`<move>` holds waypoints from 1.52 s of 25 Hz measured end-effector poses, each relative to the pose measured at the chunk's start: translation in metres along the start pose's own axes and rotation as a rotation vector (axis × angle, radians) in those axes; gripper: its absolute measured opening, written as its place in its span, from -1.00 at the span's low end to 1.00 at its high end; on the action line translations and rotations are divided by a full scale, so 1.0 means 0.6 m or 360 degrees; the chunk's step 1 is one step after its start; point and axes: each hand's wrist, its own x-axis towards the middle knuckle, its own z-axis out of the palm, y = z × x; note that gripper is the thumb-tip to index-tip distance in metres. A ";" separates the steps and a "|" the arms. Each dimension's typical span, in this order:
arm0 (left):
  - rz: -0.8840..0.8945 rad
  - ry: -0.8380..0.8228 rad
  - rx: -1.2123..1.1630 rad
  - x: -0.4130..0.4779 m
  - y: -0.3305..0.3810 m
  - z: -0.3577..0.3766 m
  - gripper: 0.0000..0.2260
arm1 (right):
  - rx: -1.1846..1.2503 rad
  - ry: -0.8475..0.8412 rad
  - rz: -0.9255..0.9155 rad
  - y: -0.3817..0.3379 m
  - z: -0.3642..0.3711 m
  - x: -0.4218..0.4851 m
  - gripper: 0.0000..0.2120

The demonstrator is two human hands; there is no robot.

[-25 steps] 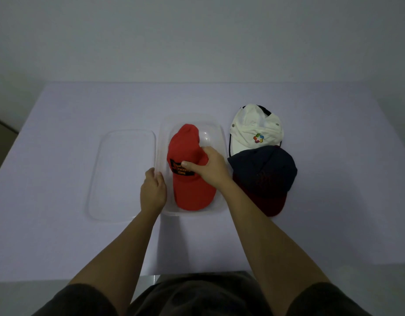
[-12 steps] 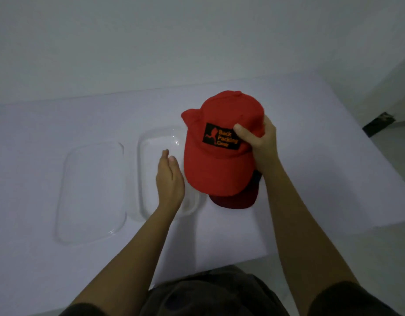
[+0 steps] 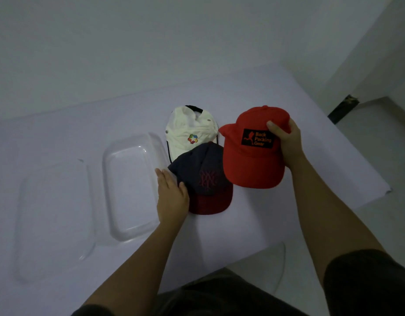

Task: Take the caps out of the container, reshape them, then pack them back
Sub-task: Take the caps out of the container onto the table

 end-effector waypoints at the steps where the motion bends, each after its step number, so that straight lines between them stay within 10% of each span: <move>1: 0.0009 -0.0005 -0.0001 0.000 -0.002 0.000 -0.45 | 0.0002 0.0014 0.0011 0.005 -0.007 0.014 -0.49; 22: -0.0014 0.0020 -0.0128 0.009 -0.003 0.007 -0.41 | -0.1534 0.0215 -0.0042 0.095 0.066 0.119 -0.31; 27: -0.0024 0.0272 -0.0093 0.038 -0.022 -0.062 -0.44 | -0.1378 -0.0296 -0.0432 0.081 0.211 0.012 -0.37; 32: -0.0279 0.0320 0.0259 0.052 -0.144 -0.152 -0.38 | -0.1037 -0.1052 -0.0125 0.139 0.325 -0.187 -0.28; 38: -0.0434 0.0254 0.0316 0.027 -0.223 -0.182 -0.32 | -0.1228 -0.1176 0.0019 0.182 0.371 -0.253 -0.38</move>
